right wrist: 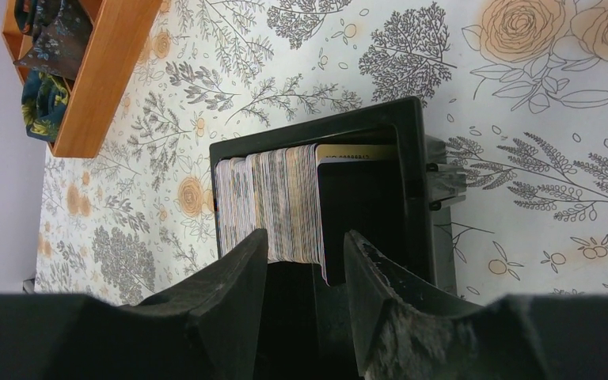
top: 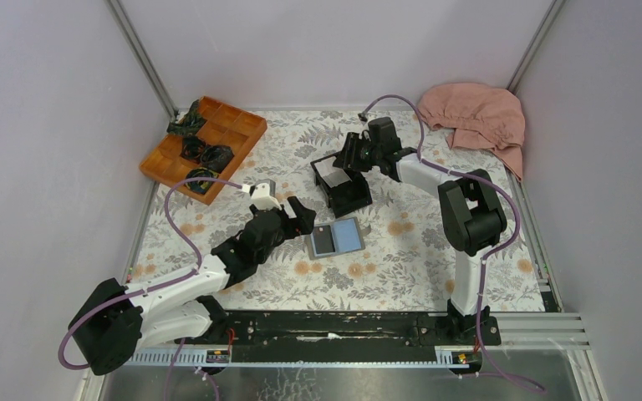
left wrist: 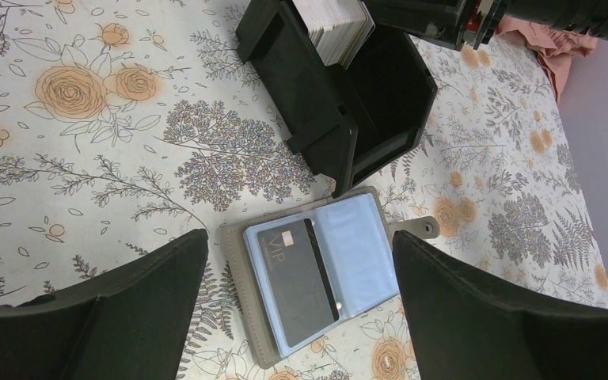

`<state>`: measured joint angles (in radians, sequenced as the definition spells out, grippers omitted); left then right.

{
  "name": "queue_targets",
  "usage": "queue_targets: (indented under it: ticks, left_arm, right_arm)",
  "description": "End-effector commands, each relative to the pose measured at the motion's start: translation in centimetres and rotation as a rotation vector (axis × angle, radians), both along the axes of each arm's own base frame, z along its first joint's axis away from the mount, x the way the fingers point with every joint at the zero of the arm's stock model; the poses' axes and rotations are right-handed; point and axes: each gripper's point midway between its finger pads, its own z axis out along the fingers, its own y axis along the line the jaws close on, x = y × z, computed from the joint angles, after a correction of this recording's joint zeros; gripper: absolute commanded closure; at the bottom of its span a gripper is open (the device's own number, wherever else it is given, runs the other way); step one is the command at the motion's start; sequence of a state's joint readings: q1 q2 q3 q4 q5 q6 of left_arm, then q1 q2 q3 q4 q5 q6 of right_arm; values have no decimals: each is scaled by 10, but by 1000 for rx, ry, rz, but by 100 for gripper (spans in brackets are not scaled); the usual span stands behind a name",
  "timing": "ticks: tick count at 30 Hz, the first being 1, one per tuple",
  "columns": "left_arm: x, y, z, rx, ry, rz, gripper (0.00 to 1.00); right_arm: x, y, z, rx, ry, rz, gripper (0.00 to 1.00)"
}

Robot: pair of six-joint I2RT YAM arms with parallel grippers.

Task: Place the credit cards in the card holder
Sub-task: Pick up the credit card from the storage box.

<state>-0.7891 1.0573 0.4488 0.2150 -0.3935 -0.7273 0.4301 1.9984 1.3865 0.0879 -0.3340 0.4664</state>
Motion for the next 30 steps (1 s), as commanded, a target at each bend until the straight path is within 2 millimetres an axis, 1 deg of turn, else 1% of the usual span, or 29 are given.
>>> queue_targets:
  ticks: [1, 7, 13, 22, 30]
  left_arm:
    - [7, 1, 16, -14, -27, 24, 7]
    - [6, 3, 17, -21, -29, 28, 7]
    - [5, 3, 18, -27, -29, 27, 8]
    - [5, 2, 16, -28, -22, 24, 7]
    - [5, 2, 15, -30, -22, 24, 8]
  right_arm:
    - [-4, 10, 17, 61, -15, 19, 54]
    - [-8, 17, 27, 124, -10, 33, 58]
    - [-7, 20, 44, 153, -30, 40, 61]
    - [-8, 21, 49, 162, -36, 42, 63]
    - [-8, 20, 53, 159, -44, 44, 70]
